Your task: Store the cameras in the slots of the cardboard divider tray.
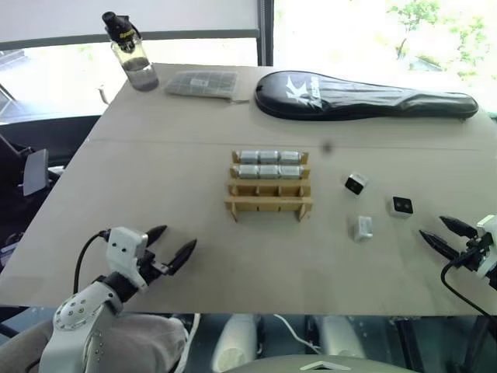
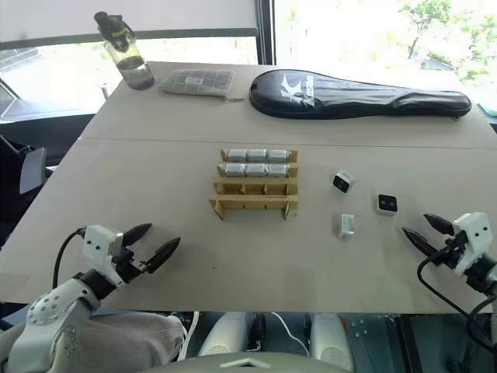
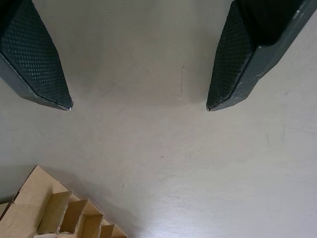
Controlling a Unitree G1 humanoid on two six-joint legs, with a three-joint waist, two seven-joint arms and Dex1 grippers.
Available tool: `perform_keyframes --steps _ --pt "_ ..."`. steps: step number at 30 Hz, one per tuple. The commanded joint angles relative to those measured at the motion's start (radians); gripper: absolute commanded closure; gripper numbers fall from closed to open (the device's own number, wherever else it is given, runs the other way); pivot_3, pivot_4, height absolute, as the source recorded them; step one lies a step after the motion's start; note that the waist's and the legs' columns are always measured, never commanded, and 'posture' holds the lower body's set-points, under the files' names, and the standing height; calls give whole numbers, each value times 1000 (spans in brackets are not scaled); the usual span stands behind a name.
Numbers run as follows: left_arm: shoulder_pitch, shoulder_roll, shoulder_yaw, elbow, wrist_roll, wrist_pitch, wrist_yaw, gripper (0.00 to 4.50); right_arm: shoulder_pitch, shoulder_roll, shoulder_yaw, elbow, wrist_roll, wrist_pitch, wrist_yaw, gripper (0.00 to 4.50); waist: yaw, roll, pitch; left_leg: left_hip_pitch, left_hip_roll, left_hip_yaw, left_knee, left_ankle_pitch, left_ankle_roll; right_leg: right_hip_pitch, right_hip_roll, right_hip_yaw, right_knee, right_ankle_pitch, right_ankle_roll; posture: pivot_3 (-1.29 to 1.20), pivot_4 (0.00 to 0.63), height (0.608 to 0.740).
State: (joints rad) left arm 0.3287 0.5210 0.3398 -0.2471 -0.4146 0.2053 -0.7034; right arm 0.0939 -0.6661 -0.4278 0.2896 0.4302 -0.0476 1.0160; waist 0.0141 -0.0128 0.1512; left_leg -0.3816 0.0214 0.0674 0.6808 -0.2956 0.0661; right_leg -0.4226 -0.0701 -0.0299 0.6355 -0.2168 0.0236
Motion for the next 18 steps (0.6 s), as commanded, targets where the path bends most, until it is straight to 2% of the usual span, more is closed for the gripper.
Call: perform_keyframes --steps 1,18 --pt "0 10 19 -28 -13 -4 -1 0 -8 -17 -6 -4 3 -17 11 1100 0 0 0 0 0 0 0 0 0 0 0 0 0 0 0 0 150 740" --pt "-18 23 18 -46 -22 28 -6 0 23 -17 -19 -30 12 -11 7 1100 0 0 0 0 0 0 0 0 0 0 0 0 0 0 0 0 150 740"
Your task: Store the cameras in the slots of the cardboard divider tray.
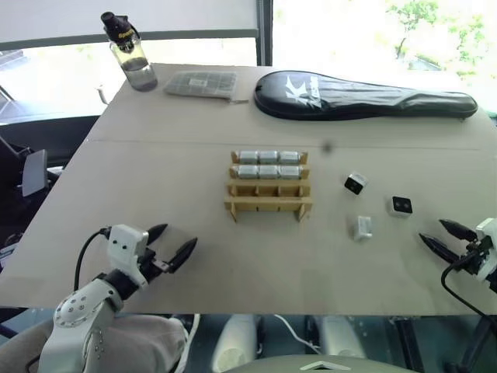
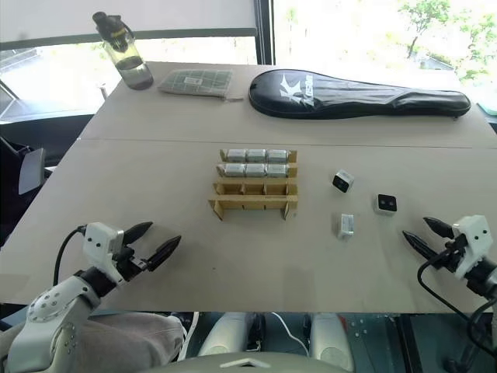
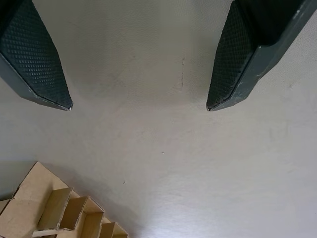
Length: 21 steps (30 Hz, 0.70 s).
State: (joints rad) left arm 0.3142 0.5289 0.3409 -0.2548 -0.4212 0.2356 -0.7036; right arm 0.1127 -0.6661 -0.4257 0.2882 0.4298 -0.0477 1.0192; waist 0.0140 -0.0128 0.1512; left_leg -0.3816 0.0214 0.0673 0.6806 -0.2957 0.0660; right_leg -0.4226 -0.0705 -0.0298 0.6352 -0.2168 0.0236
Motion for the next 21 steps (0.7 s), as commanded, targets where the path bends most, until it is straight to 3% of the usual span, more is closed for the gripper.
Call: perform_keyframes --steps 1,12,21 --pt "-5 16 17 -39 -17 -1 -6 0 4 -17 -22 -28 13 -11 3 1100 0 0 0 0 0 0 0 0 0 0 0 0 0 0 0 0 150 740" --pt "-28 61 32 -74 -65 18 -55 0 -62 -71 2 -98 32 110 1 1100 -2 1 0 0 0 0 0 0 0 0 -1 0 0 0 0 0 150 740" --pt "-65 212 87 -142 -187 47 -234 0 -108 -111 52 -226 31 184 24 1100 1 1 1 -2 0 -1 -3 0 0 -1 -1 -1 -3 0 0 0 150 740"
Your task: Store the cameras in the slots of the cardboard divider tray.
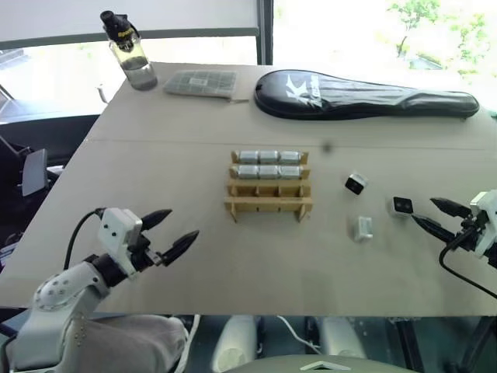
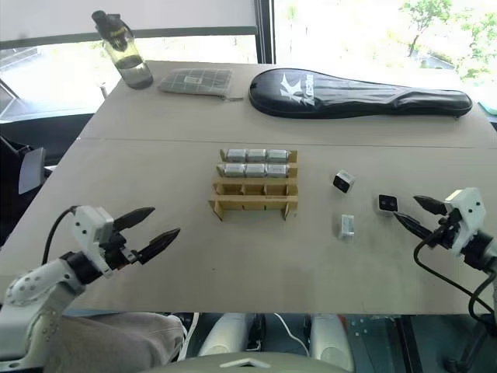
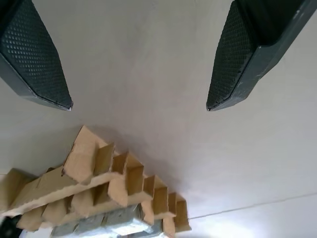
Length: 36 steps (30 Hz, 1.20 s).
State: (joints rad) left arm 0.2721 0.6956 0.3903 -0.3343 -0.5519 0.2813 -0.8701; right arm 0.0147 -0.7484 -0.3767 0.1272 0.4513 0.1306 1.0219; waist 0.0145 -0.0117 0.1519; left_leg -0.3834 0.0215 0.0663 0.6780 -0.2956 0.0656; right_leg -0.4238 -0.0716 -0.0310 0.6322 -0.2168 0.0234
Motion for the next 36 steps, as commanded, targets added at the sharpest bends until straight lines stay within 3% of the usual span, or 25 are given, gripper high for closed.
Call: perform_keyframes --steps 1,8,12,15,23,31,36 --pt "-39 83 39 -76 -73 5 -111 0 -23 -39 16 -87 12 18 29 1100 0 0 0 0 0 0 0 0 0 0 0 0 -1 0 0 0 150 740" --pt "-158 243 32 -107 -194 66 -304 0 -21 -139 67 -209 27 227 41 1100 0 2 1 -1 0 0 0 0 0 0 1 -1 -2 0 0 0 150 740" --pt "-235 295 -4 -95 -221 68 -408 0 23 -161 47 -371 93 475 -69 1100 0 2 1 -2 0 0 -2 2 -4 0 2 -3 -4 0 0 0 150 740" --pt "-298 313 -46 -73 -227 74 -471 0 65 -136 12 -486 115 555 -154 1100 0 2 2 -2 -1 -1 -2 3 -4 0 3 -3 -5 0 0 0 150 740" --pt "-491 309 -198 126 -124 -8 -638 0 265 19 -72 -821 127 690 -416 1100 3 1 2 -2 -1 1 -2 3 -4 1 12 -4 -5 1 4 0 150 740" --pt "-648 226 -282 298 -72 -49 -687 0 319 184 16 -1017 106 843 -678 1100 -4 -2 1 0 1 4 -1 3 -4 1 16 1 -4 1 6 0 150 740" --pt "-664 194 -295 324 -57 -62 -701 0 307 304 168 -1139 113 945 -828 1100 -3 -2 1 0 2 4 -1 3 -5 0 17 1 -4 1 5 0 150 740"
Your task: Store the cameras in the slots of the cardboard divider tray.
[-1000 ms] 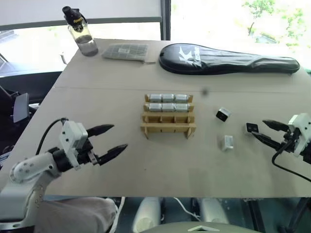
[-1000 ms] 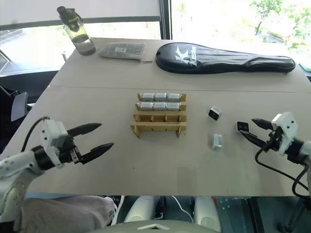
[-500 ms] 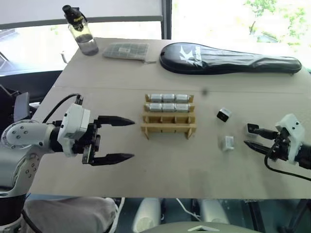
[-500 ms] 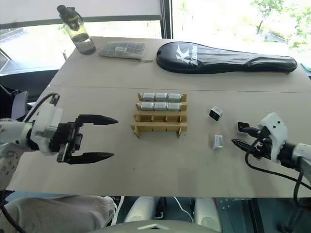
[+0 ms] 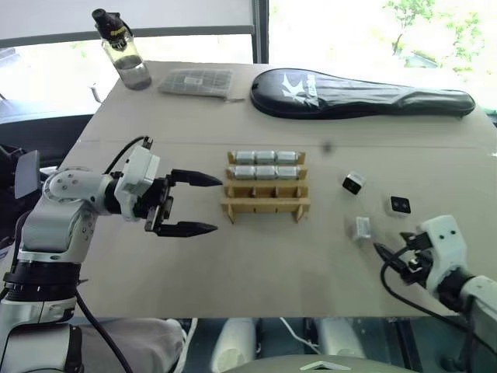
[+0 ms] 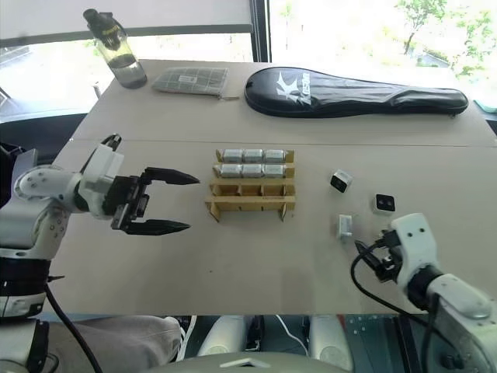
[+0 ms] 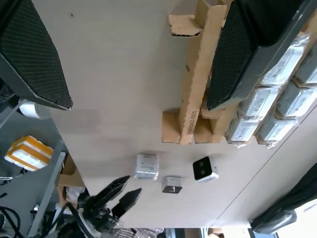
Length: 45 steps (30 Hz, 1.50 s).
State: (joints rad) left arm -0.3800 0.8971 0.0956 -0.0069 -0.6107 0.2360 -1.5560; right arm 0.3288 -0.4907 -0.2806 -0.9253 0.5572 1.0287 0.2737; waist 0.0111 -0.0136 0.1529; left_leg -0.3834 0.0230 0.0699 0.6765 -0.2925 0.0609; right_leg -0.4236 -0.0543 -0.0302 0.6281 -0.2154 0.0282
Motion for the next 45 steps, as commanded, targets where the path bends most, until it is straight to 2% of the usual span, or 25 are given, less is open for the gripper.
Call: perform_keyframes --steps 1,11,20,21,22,25,26,31,33,37,41,43,45 --pt "-13 -10 -1 -2 4 -17 -16 0 -13 74 99 -96 3 61 -108 1100 0 0 0 0 0 0 0 0 0 0 0 0 0 0 0 0 150 740" --pt "10 2 22 -15 -4 -8 -19 0 -141 218 208 -68 -94 151 -310 1100 -1 -1 -1 0 0 1 2 0 0 0 -1 1 0 -1 -1 0 150 740" --pt "37 9 46 -45 -12 7 -1 0 -195 266 235 -52 -131 190 -336 1100 0 -1 -1 -1 0 0 2 0 0 -1 0 0 1 0 -1 0 150 740" --pt "40 9 49 -48 -14 9 1 0 -198 266 238 -51 -139 185 -337 1652 0 -1 -1 -1 0 0 2 0 0 -1 0 0 1 0 -1 0 150 740" --pt "44 9 52 -50 -14 10 3 0 -200 266 241 -51 -144 183 -337 1928 -1 -1 -1 -1 0 0 2 0 0 -1 0 0 1 0 -1 0 150 740" --pt "55 11 60 -57 -16 14 8 0 -198 266 253 -53 -153 182 -330 3457 -2 -1 -1 -1 0 1 2 0 0 -1 0 1 1 0 -1 0 150 740" --pt "57 12 62 -58 -17 15 10 0 -198 267 256 -53 -157 180 -327 3756 -2 -1 -1 -1 0 1 2 0 0 -1 0 1 1 0 -1 0 150 740" --pt "73 15 82 -72 -22 22 26 0 -238 229 242 -37 -163 158 -278 3763 -4 -1 -1 -1 0 1 2 0 0 -1 0 1 2 0 -1 0 150 740" --pt "84 16 98 -83 -24 26 38 0 -304 177 228 -8 -135 129 -200 3763 -9 -1 -1 -1 0 1 2 0 0 -1 0 1 2 0 -1 0 150 740" --pt "138 21 145 -121 -36 43 73 0 -540 43 253 139 -69 19 45 3763 -26 -1 0 0 0 1 4 0 0 -1 0 2 3 0 -1 0 150 740" --pt "212 26 215 -144 -46 51 114 0 -804 -99 483 397 -130 -282 462 3763 -35 -1 1 1 0 1 4 -2 4 -2 0 1 5 0 -1 0 150 740" --pt "252 33 254 -149 -43 49 125 0 -925 -101 586 569 -189 -447 628 3763 -34 -2 1 0 1 0 3 -3 5 -3 2 0 6 1 0 0 150 740" --pt "298 37 299 -161 -47 52 134 0 -1065 -34 658 780 -242 -594 740 3763 -32 -2 1 -2 1 0 2 -2 4 -5 2 0 7 1 0 0 150 740"
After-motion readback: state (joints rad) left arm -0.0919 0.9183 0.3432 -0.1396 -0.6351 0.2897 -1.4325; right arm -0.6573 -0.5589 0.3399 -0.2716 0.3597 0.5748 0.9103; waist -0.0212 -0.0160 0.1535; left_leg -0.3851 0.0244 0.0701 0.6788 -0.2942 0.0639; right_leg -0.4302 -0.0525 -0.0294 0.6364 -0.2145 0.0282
